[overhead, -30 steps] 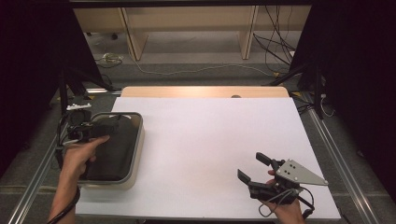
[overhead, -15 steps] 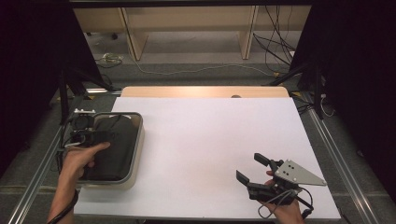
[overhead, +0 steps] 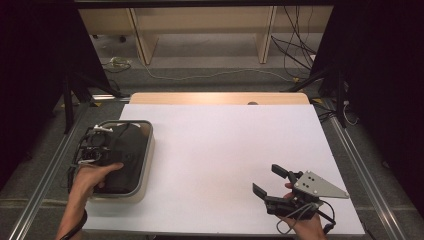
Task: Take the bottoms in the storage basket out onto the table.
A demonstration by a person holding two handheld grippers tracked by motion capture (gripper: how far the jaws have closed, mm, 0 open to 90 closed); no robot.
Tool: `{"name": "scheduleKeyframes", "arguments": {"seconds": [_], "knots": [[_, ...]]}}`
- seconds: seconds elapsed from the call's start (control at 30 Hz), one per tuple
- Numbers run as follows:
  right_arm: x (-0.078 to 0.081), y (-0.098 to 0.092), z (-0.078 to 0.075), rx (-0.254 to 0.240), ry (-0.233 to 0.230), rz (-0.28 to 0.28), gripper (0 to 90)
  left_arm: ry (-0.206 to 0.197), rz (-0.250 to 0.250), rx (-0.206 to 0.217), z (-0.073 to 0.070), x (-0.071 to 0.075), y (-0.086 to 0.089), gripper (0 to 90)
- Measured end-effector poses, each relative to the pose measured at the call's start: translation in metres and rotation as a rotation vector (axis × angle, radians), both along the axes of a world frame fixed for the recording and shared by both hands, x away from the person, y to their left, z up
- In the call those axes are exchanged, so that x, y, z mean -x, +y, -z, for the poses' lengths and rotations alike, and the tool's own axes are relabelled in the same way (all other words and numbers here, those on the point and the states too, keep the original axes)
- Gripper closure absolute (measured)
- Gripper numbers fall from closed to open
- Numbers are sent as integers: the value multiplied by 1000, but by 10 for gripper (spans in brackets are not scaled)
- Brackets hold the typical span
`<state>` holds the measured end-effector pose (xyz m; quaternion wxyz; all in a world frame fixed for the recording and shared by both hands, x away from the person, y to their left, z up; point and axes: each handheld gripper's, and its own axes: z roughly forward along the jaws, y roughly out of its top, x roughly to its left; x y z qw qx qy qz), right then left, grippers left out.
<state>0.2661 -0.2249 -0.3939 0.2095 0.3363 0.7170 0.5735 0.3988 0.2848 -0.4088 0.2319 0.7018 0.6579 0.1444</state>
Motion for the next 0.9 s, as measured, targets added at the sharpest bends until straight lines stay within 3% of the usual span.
{"name": "scheduleKeyframes", "arguments": {"seconds": [0.03,0.2,0.33,0.53,0.63,0.67,0.7,0.73,0.83,0.87,0.9], "knots": [[1,0,0,3,-4,-6,190,38,31,-10,3,0,-4,0],[0,0,0,5,0,-5,191,68,38,-55,16,-4,-6,0],[-1,1,1,12,9,-2,191,90,31,0,30,-7,2,0],[-1,1,2,21,12,-1,192,90,41,9,33,-9,4,11],[-1,1,2,16,5,-2,195,76,49,41,32,-7,9,159],[-1,1,2,16,5,-2,196,73,45,63,32,-6,11,159],[-1,1,2,15,15,-1,199,69,46,80,31,-5,13,245],[-1,1,2,15,15,-1,199,65,48,91,31,-4,15,245],[-1,1,2,10,14,1,205,51,53,115,28,-3,19,344],[-2,1,2,17,17,-1,204,42,51,128,27,-2,20,418],[-2,1,2,17,17,-1,204,29,47,141,27,-2,22,418]]}}
